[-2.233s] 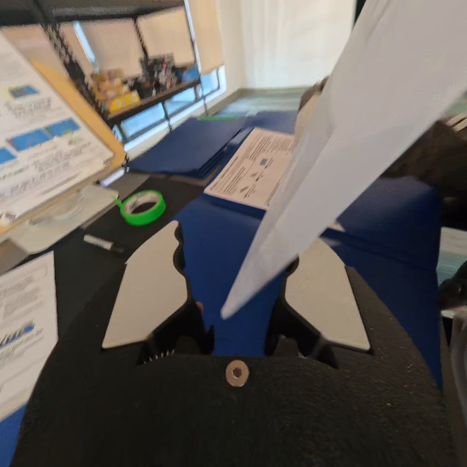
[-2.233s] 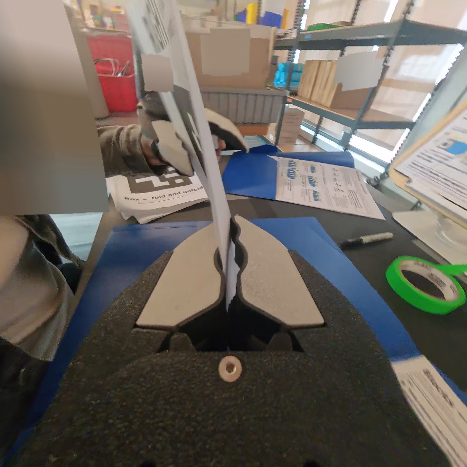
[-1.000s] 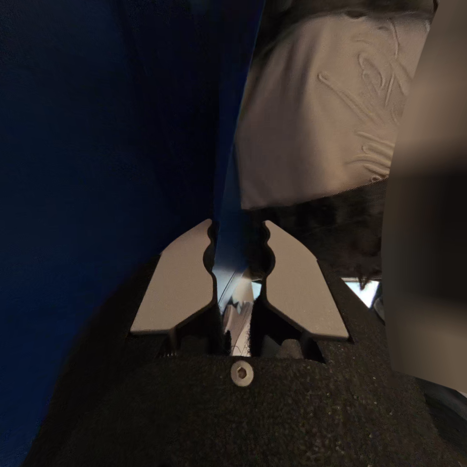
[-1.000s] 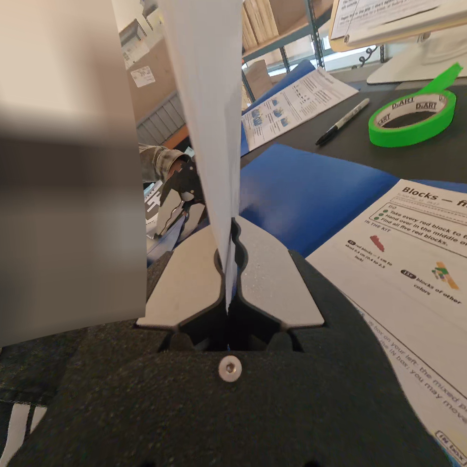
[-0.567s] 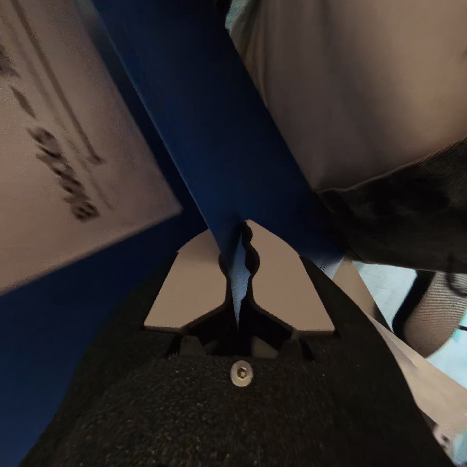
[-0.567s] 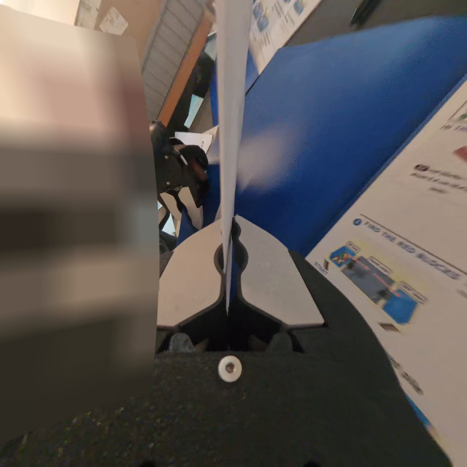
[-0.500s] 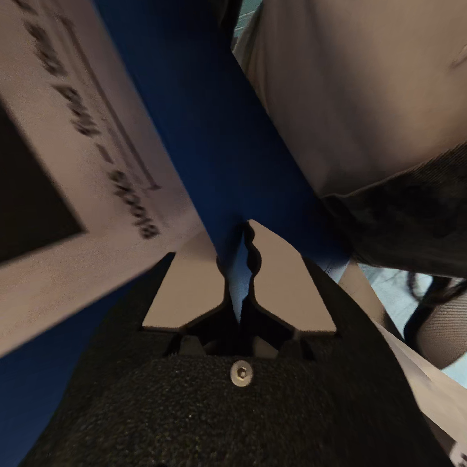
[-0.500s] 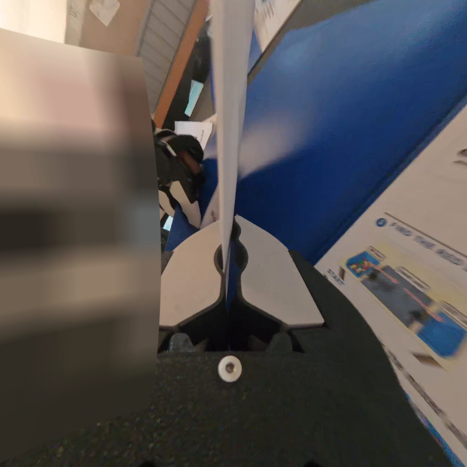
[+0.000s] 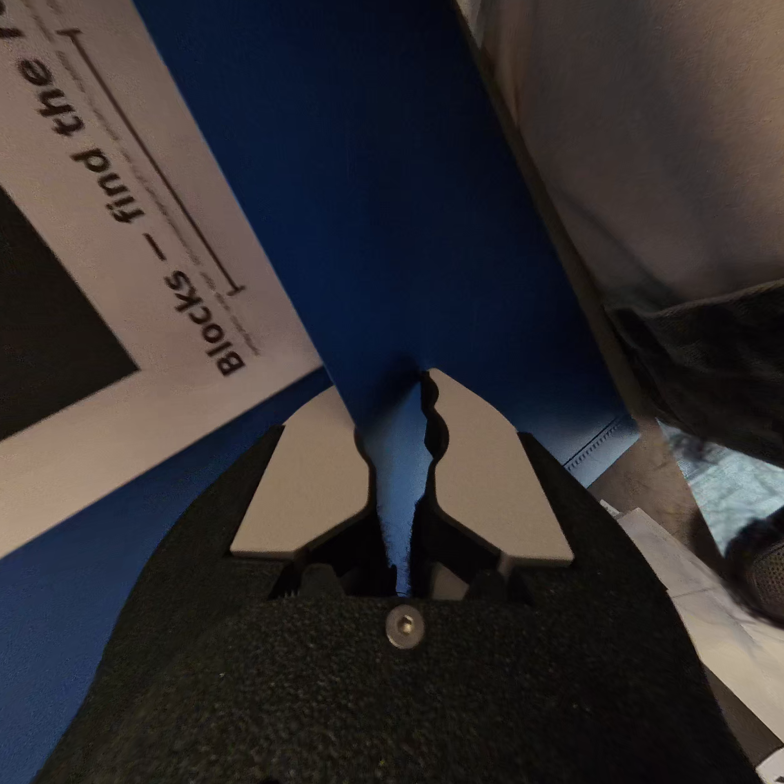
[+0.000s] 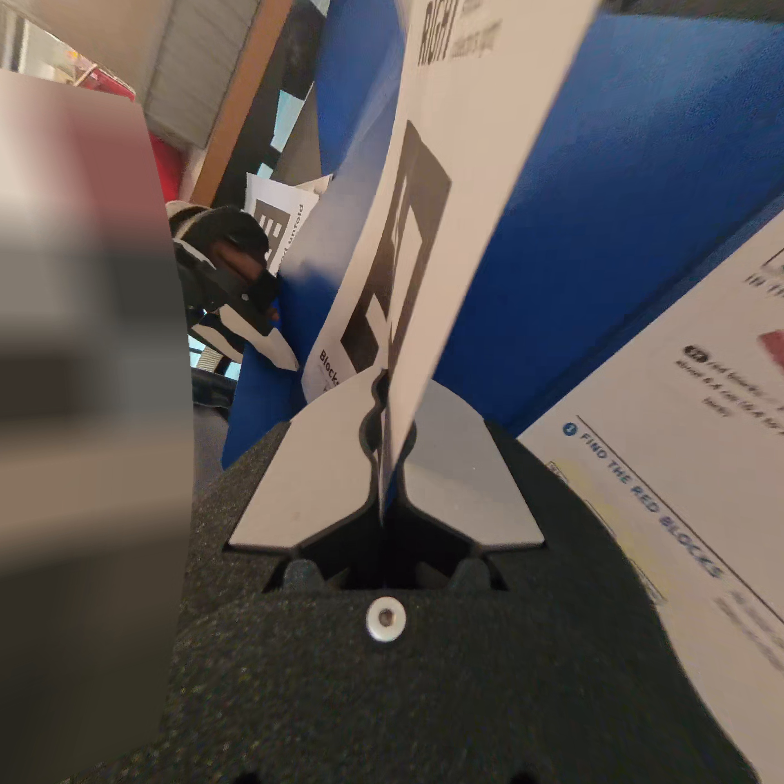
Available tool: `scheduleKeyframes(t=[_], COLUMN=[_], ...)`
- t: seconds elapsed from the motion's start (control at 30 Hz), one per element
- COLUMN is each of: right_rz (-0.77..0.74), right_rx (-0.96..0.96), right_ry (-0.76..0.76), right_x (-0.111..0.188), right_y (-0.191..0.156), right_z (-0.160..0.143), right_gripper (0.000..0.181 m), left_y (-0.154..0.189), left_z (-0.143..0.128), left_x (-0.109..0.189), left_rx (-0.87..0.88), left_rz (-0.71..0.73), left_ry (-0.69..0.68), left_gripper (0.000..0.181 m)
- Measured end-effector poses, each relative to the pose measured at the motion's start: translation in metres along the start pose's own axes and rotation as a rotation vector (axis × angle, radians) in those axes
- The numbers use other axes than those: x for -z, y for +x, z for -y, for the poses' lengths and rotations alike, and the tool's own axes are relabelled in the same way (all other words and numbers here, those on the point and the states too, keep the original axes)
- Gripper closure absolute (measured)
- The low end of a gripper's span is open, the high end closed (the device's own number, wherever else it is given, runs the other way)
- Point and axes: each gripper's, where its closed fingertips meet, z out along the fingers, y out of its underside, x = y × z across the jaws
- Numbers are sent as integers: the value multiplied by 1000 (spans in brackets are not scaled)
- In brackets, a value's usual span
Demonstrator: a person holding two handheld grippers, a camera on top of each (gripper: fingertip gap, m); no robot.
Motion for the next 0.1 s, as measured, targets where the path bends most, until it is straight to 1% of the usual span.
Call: scheduleKeyframes(t=[0.03, 0.1], right_rz=[3, 18], right_rx=[3, -8], right_ry=[-1, -23], right_x=[5, 10], right_y=[-2, -7], right_z=[3, 2], right_gripper=[181, 181], left_y=[0, -1], left_z=[0, 2], left_x=[0, 2], left_rx=[-4, -2], left_rz=[5, 6], left_ry=[0, 2], left_gripper=[160, 160])
